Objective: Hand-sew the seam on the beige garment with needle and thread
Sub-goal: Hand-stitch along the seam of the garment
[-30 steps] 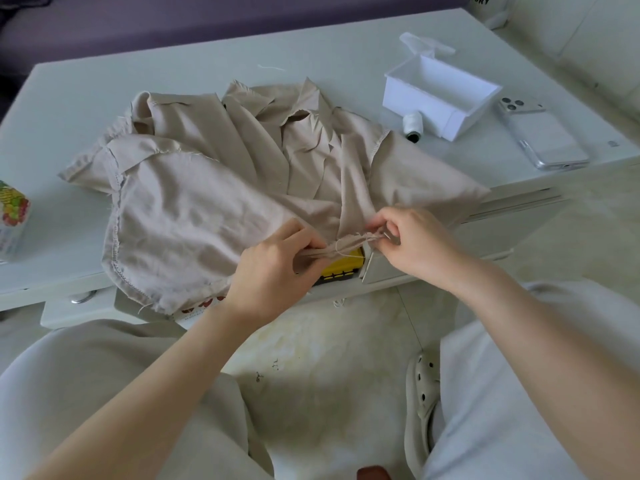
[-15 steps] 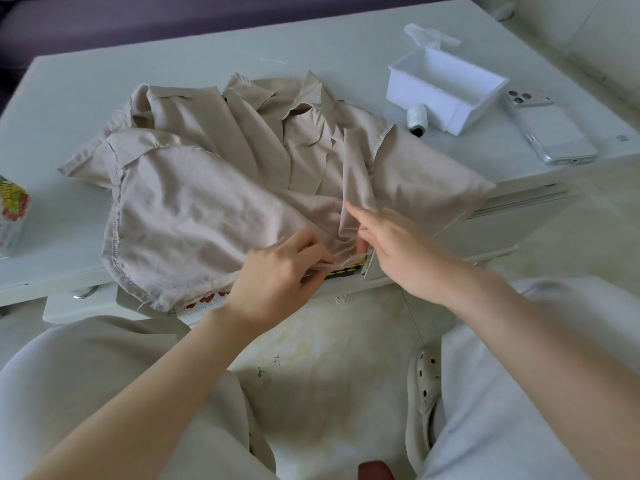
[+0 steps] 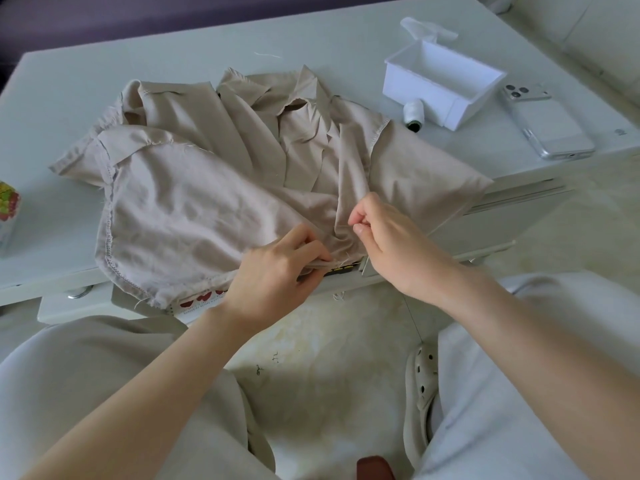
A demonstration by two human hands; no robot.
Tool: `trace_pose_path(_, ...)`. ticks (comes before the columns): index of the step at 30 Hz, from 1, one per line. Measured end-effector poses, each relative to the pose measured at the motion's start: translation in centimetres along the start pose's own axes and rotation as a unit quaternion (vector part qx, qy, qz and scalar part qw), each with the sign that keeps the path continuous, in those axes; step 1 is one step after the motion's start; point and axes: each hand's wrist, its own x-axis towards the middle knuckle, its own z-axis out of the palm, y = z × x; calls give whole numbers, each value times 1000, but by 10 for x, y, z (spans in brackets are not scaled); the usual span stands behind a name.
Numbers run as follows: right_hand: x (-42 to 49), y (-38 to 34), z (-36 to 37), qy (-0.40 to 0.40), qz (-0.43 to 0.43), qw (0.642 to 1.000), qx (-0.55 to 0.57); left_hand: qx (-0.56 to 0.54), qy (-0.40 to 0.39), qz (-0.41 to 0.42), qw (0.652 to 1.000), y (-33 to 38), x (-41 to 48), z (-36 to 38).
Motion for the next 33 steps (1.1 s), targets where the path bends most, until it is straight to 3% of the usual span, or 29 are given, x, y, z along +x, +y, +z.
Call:
trace_pose_path(27,2,-2,4,-49,-130,988,-67,-1,4,-27,1000,1,5,3)
trace_pose_path(33,2,0,8,-21,-95,995,-7,-43,40,-60,997,0,7,1)
